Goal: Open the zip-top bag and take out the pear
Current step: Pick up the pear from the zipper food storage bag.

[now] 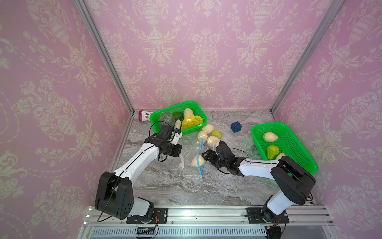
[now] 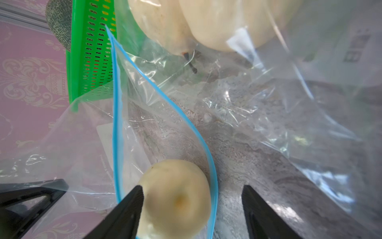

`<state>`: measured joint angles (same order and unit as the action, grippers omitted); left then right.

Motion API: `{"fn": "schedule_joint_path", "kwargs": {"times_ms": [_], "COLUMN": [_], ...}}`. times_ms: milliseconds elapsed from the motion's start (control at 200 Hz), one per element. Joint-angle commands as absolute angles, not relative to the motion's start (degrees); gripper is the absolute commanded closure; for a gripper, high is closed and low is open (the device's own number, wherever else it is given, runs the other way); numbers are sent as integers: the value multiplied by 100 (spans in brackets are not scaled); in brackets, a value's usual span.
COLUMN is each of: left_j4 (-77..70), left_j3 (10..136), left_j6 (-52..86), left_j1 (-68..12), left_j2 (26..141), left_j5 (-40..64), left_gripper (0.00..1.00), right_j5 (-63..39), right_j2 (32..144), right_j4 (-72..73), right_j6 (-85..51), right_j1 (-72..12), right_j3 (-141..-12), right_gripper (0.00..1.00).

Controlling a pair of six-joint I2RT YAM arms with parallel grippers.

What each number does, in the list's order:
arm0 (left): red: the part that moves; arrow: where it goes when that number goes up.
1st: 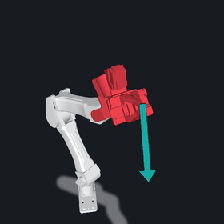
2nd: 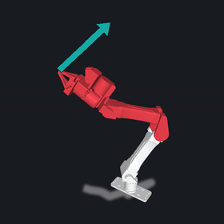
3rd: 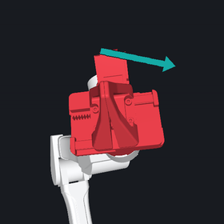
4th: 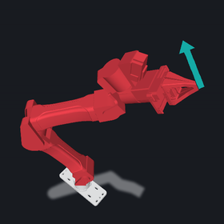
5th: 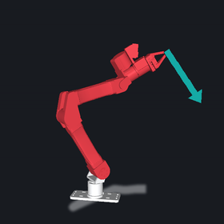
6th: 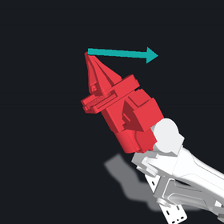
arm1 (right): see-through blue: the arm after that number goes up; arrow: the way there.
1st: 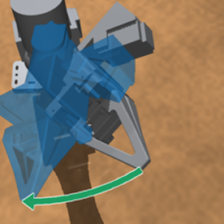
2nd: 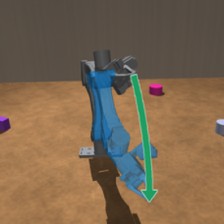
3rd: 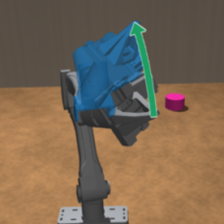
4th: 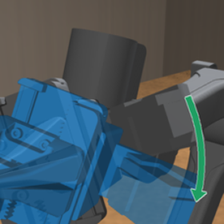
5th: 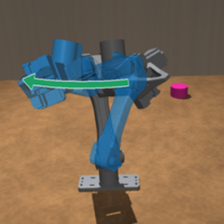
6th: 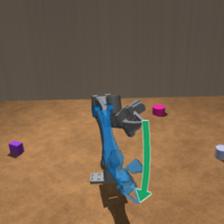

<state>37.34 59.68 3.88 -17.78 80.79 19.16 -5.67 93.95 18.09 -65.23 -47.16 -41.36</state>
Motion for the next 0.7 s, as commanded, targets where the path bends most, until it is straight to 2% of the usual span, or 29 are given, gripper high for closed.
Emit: {"fn": "schedule_joint_path", "kwargs": {"times_ms": [0, 465, 695], "left_j4": [3801, 3798, 3805], "left_j3": [5901, 5899, 5893], "left_j6": [290, 277, 259], "left_j1": [-1742, -1741, -1745], "left_j2": [8068, 8068, 8086], "left_j5": [1934, 1951, 1934], "left_gripper": [97, 97, 97], "right_j5": [-480, -171, -20], "right_j2": [9527, 9991, 10096], "right_j4": [1462, 909, 596], "right_j6": [-6175, -6006, -5691], "right_j1": [-4835, -5381, -5375], "right_j3": [-4511, -5005, -5203], "right_gripper": [20, 15, 17]}}
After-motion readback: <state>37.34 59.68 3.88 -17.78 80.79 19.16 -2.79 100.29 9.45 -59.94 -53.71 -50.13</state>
